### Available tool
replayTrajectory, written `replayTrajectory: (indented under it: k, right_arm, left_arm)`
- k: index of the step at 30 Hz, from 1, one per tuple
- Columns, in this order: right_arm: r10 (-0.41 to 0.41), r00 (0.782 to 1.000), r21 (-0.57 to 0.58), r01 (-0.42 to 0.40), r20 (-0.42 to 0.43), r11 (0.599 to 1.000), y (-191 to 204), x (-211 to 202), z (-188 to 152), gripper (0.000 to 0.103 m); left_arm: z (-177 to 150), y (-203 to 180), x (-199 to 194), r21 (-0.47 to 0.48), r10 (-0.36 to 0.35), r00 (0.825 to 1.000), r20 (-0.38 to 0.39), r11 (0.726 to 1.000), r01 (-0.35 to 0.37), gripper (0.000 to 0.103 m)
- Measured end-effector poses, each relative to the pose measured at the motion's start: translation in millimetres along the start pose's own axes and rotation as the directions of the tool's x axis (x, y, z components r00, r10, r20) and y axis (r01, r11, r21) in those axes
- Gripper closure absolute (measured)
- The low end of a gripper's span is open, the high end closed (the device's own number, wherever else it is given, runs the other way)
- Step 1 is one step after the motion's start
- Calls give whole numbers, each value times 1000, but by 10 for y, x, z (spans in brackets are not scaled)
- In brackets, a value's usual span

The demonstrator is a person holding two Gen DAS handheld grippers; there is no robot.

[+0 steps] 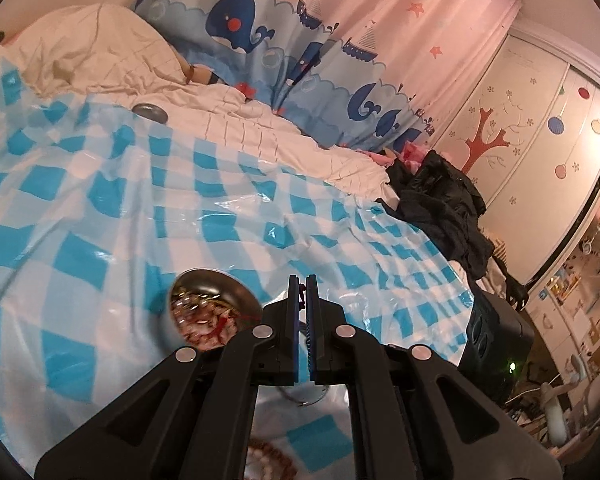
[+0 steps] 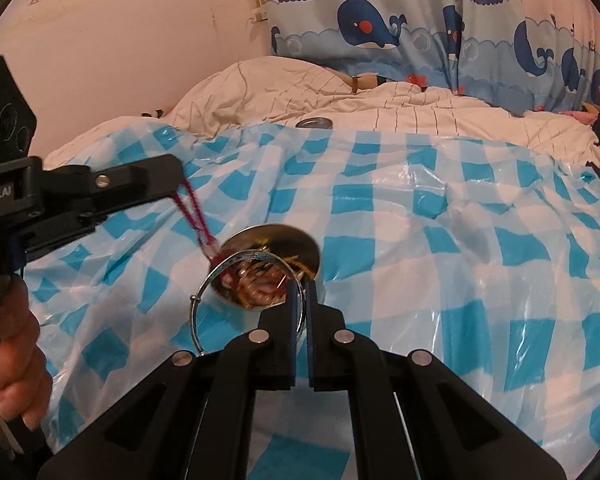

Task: Organize jewelry
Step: 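Carry both held bracelets over the silver tin and open both grippers, then grasp another red string bracelet with the left gripper while the right gripper grasps a silver bangle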

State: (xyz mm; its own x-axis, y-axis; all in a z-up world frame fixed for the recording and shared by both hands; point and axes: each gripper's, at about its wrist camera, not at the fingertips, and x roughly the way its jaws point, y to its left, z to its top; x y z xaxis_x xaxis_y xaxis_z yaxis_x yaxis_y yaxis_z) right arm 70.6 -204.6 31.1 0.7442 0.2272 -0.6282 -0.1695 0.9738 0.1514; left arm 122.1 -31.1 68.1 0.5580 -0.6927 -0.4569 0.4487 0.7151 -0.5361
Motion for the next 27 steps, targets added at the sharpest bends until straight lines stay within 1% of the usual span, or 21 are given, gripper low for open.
replayTrajectory:
  k: [1,3,5,7,9,13,14,15,17,18,19,22,24,26,27]
  right_arm:
    - [-6,1000,-3,6,-2,1000,-5,36,24,98]
    - [-21,1000,-12,21,-6,1000,-14,107,55,98]
    - [-29,999,-20,29,-16,999,-22,183,75,98]
    - [-37,999,-33,37,-22,999,-6,254,92,98]
    - [-48,999,-60,47,-20,997,54,325,128,98]
    - [-69,998,-118,68,-5,991,184,465,206,98]
    - [-73,997,-128,72,0,989,208,526,234,98]
    - [-83,997,-139,83,5,987,229,588,258,98]
    - [-95,995,-142,93,-14,986,229,697,284,94]
    - [-94,995,-135,90,-26,987,212,735,290,78]
    - [-92,996,-117,89,-22,989,181,721,286,72]
    - [-88,996,-94,86,-14,992,127,585,279,71]
    - [-67,998,-63,66,-13,996,68,382,240,68]
    - [-41,999,-41,39,-36,998,32,229,139,66]
    - [-29,998,-27,27,-49,999,3,156,67,64]
  left_arm:
    - [17,12,56,-4,7,1000,1,1000,-7,100]
    - [60,85,219,-18,53,999,-7,998,-54,100]
    - [62,243,389,-52,127,990,-61,990,-130,97]
    - [28,362,429,-78,168,982,-91,981,-176,92]
    - [17,442,413,-95,198,974,-111,973,-209,85]
    - [40,487,223,-107,230,970,-79,965,-238,66]
    - [33,498,174,-103,240,968,-76,963,-247,62]
    - [13,511,97,-97,253,965,-73,961,-260,62]
    - [-40,541,-4,-94,270,959,-82,956,-277,59]
    - [-63,583,-74,-93,276,957,-90,954,-284,58]
    - [-101,602,-121,-91,282,954,-98,952,-291,58]
    - [-216,651,-254,-83,296,947,-125,948,-307,57]
    - [-296,665,-322,-77,295,944,-144,948,-308,55]
    - [-378,641,-348,-55,293,942,-166,951,-305,54]
    - [-430,621,-358,-38,291,940,-178,953,-302,54]
